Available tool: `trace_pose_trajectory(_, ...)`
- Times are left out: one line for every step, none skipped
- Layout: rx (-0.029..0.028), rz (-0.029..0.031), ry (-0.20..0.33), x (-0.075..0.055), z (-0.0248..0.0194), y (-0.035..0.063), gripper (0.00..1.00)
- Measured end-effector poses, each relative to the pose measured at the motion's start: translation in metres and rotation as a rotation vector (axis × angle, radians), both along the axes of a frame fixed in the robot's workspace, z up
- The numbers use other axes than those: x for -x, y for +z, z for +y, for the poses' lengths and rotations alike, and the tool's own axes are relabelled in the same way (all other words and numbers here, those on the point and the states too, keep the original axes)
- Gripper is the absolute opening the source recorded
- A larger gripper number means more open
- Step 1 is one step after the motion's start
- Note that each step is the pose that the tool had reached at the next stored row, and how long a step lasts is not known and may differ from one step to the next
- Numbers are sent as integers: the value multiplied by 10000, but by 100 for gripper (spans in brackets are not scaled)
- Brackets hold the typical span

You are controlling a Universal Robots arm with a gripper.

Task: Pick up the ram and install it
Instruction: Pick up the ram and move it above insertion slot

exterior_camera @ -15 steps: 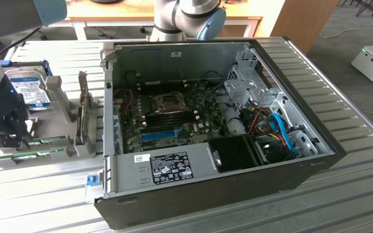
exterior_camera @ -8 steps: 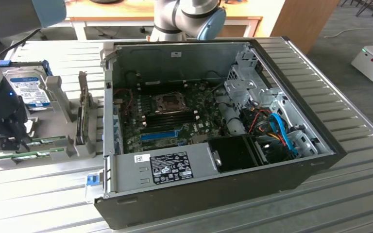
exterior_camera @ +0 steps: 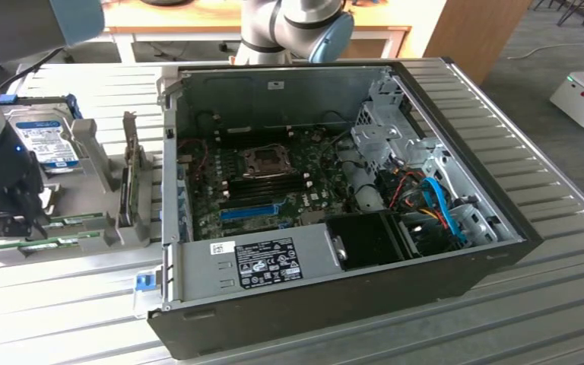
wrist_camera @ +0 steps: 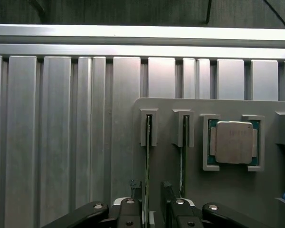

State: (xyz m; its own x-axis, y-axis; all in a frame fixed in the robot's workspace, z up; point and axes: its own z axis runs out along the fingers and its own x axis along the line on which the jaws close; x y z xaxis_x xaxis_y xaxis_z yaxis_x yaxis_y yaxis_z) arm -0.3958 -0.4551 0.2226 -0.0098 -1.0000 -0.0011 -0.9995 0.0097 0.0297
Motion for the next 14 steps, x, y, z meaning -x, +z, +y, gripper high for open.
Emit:
trace_pose_trajectory(0,0,0,0,0,-9,30)
trace_pose_trajectory(-1,0,0,0,0,-18,30)
trace_pose_trajectory(-1,0,0,0,0,-27,30)
trace_pose_trajectory(0,0,0,0,0,-36,30)
trace_pose_trajectory(-1,1,0,0,0,-46,30)
trace_pose_trajectory(0,1,0,0,0,-55,30)
trace_pose_trajectory(-1,0,0,0,0,-64,30)
trace_pose_trajectory(0,0,0,0,0,-73,30)
trace_pose_trajectory(0,0,0,0,-1,-81,30)
trace_pose_trajectory(0,0,0,0,-1,-90,30)
trace_pose_trajectory(-1,0,0,0,-1,-98,30)
trace_pose_trajectory(-1,0,0,0,-1,-106,30)
trace_pose_trajectory(0,0,0,0,-1,-114,30)
trace_pose_trajectory(0,0,0,0,-2,-122,30)
